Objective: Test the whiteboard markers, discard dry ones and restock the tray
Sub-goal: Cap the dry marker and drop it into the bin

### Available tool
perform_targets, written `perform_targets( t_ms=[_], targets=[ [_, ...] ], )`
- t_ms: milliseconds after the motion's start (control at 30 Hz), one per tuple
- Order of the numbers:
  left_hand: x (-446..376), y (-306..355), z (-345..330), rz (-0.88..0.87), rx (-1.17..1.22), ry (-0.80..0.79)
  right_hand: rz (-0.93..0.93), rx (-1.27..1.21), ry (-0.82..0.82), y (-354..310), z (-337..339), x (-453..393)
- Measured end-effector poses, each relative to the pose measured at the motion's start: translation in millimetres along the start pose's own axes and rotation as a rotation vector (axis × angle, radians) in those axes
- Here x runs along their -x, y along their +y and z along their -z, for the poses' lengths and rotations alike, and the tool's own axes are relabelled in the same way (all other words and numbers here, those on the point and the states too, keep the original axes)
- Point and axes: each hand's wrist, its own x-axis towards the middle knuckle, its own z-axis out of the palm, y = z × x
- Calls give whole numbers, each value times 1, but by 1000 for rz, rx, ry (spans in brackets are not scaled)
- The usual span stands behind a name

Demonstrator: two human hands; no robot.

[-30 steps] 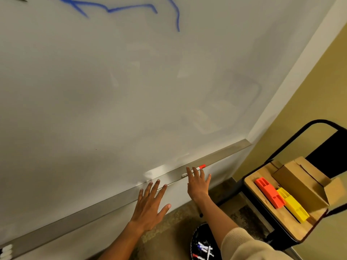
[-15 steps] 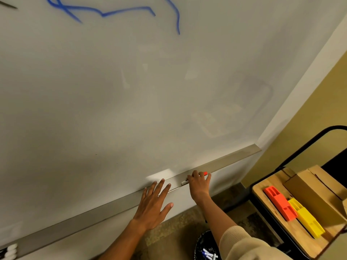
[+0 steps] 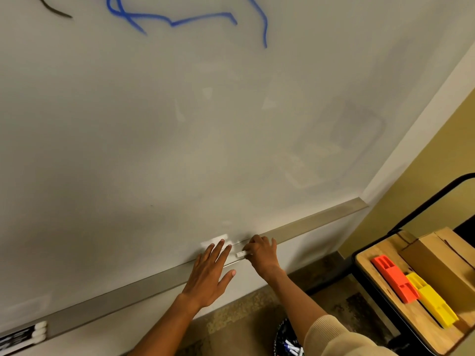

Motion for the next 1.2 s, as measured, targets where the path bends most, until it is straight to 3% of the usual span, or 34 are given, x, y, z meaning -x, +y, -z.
perform_targets(
  t_ms=[100,367,533,833,967,1200],
  targets=[
    [4,-3,8,-14,63,48,20,-183,153,-21,5,3],
    [19,1,55,-7,359,216,-34,-987,349,-83,59,38],
    [28,-3,88,-82,425,471,-108,-1241,453,-119,101,53],
    [52,-1,155,-181,509,597,-209,-1588,604,-178,157,73],
    [60,-3,177,-202,403,632,-163,-1551,652,-202,170,78],
    [71,9,208,-201,236,495,-211,-1528,792,-217,193,73]
  ],
)
